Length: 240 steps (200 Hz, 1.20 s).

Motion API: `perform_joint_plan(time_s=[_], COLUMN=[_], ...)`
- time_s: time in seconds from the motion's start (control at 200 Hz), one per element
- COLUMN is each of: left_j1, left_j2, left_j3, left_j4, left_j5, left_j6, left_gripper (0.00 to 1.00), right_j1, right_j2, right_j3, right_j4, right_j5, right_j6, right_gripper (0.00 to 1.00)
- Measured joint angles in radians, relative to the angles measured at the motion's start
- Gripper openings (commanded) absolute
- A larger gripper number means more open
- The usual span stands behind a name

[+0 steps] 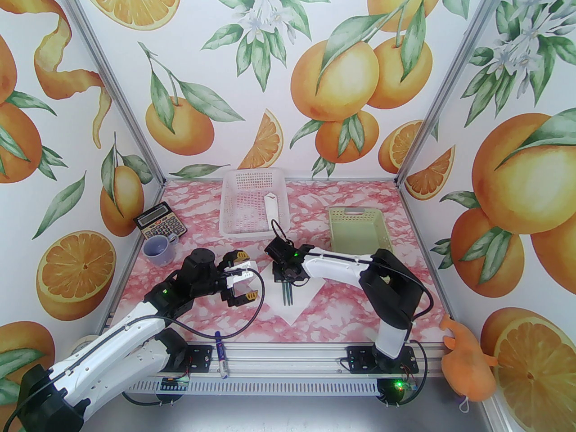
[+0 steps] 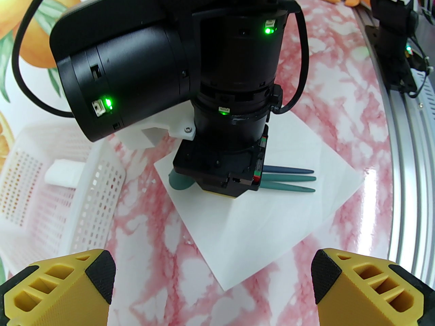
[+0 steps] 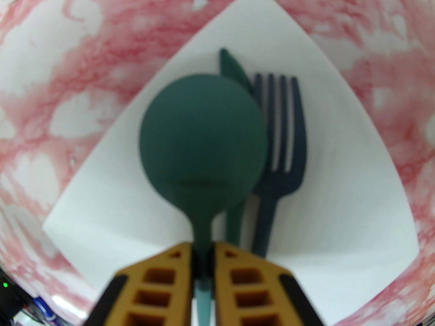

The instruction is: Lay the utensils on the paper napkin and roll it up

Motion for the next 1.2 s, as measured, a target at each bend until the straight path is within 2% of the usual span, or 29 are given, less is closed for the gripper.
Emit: perform_joint_plan(time_s=[0.23,0.615,0.79,0.926,1.201], left_j1=[0.000,0.000,0.000,0.000,0.000], left_j2=[0.000,0.000,0.000,0.000,-0.011], left_j3=[0.000,0.000,0.000,0.000,-0.002], left_j4=[0.000,0.000,0.000,0.000,0.001], left_j5=[0.000,0.000,0.000,0.000,-0.001], left_j6=[0.000,0.000,0.000,0.000,0.002], left_gripper=[1.00,1.00,1.00,1.00,1.00], right_j1=[0.000,0.000,0.000,-0.001,-0.063], right_j2=[0.002,0.002,-0.010,-0.062,-0.213], right_j3=[0.000,0.006,0.006,0.006,-0.013], right_j4=[-0.007,-0.012,-0.026,-0.037,-0.052], right_j5=[0.000,0.000,0.000,0.000,0.001], right_j6=[-0.011,-0.015,-0.020,-0.037,-0.071], right_gripper=[0.20,0.20,0.25,0.30,0.32])
